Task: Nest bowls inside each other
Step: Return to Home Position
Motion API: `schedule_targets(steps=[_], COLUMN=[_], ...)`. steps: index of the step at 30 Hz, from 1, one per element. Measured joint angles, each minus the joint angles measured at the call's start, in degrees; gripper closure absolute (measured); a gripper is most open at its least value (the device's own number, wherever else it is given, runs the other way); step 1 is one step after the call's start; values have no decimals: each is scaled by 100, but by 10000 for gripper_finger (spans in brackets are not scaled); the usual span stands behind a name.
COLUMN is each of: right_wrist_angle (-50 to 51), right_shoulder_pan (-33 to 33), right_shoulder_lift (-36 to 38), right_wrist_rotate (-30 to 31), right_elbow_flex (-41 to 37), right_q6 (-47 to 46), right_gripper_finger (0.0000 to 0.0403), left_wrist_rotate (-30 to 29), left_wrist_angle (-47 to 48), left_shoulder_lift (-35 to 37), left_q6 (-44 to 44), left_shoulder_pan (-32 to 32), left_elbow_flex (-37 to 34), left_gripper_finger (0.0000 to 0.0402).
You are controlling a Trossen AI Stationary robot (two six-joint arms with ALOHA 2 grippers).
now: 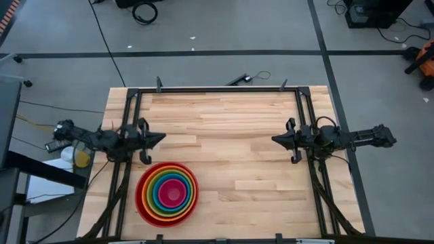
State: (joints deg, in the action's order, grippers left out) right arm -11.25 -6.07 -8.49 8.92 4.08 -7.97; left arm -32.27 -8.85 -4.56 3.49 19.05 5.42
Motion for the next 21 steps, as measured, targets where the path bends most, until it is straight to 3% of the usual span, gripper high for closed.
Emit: schedule_targets(steps=[3, 10, 17, 21], right_wrist_angle=[71, 338, 471, 333], right_shoulder_pan=[125, 531, 903, 1142], right_shoulder_lift=[44, 171, 218, 216], right_wrist_rotate=[-111, -559, -757, -1129], right_elbow_flex=[0, 0, 2, -137], right_q6=[-2, -155, -166, -740], right_gripper_finger=[399, 398, 398, 398], left_wrist_rotate=[8, 99, 1315, 1932], left_wrist_angle=[-597, -584, -185, -252], left_shoulder_lift=[9, 22, 4, 7], left_q6=[-30, -239, 315, 225], left_shoulder_pan=[-72, -326, -1298, -1784], left_elbow_flex=[-381, -436, -490, -490], left_gripper_finger=[399, 400, 400, 400])
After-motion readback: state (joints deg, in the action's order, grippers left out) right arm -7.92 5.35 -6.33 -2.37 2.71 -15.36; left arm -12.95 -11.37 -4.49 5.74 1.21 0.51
